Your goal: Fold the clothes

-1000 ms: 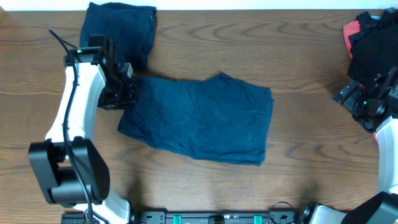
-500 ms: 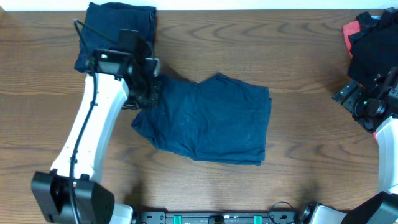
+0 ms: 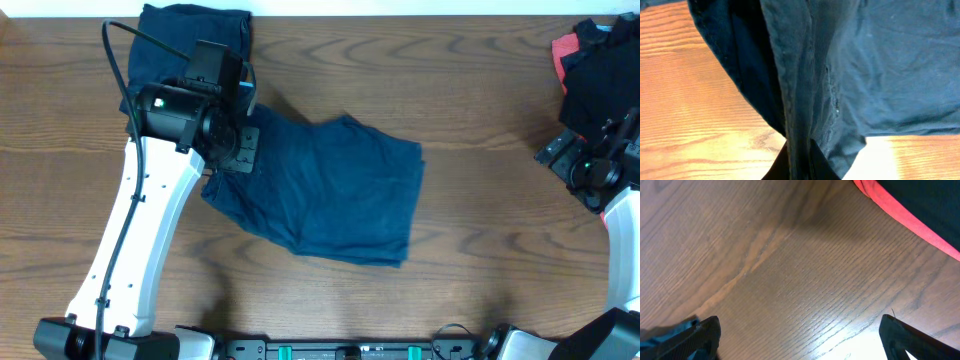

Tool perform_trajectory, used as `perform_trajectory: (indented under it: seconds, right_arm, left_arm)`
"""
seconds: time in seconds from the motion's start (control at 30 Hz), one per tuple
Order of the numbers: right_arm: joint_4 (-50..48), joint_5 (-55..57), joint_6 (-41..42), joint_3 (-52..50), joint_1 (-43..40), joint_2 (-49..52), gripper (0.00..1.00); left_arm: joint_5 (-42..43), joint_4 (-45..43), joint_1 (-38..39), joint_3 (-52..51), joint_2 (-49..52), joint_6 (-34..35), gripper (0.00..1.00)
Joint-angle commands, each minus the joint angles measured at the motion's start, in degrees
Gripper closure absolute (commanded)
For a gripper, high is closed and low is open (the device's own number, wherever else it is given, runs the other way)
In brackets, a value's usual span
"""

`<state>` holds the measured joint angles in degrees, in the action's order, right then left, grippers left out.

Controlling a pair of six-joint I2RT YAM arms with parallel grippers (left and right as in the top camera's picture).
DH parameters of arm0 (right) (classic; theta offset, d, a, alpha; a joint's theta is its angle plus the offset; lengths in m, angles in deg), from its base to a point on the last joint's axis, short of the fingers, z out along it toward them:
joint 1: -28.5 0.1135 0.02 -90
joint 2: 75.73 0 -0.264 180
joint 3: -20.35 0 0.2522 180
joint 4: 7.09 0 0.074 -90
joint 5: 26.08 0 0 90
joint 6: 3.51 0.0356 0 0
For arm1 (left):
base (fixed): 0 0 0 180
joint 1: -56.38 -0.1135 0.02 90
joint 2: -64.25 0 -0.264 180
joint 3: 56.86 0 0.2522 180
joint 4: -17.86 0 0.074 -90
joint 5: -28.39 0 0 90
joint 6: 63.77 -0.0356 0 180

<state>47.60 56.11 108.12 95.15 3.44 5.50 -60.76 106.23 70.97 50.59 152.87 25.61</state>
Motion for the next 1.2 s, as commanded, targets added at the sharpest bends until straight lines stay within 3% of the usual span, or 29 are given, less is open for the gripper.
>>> perform_trajectory:
  seconds: [0.0, 0.33, 0.53, 0.83, 1.17]
  right_arm:
    - [0.04, 0.55, -0.92, 0.68, -0.37, 0.33, 0.01]
    - [0.02, 0.55, -0.92, 0.68, -0.37, 0.33, 0.01]
    - [0.02, 0.55, -0.92, 0.68, -0.37, 0.33, 0.01]
    - [0.04, 0.55, -0.92, 0.68, -0.37, 0.33, 0.01]
    - [0.04, 0.55, -0.90, 0.68, -0.37, 0.33, 0.01]
  left_arm:
    - [-0.90, 0.15, 0.92, 1.46, -1.05, 0.72, 0.94]
    - [0.59, -1.84, 6.97, 1.36, 2.12, 2.05, 0.94]
    - [7.17, -5.01, 9.86, 1.36, 6.12, 3.32, 0.94]
    - [7.85, -10.05, 13.27, 1.36, 9.62, 7.26, 0.94]
    - [15.41, -14.64, 15.89, 1.20, 13.22, 8.46, 0.94]
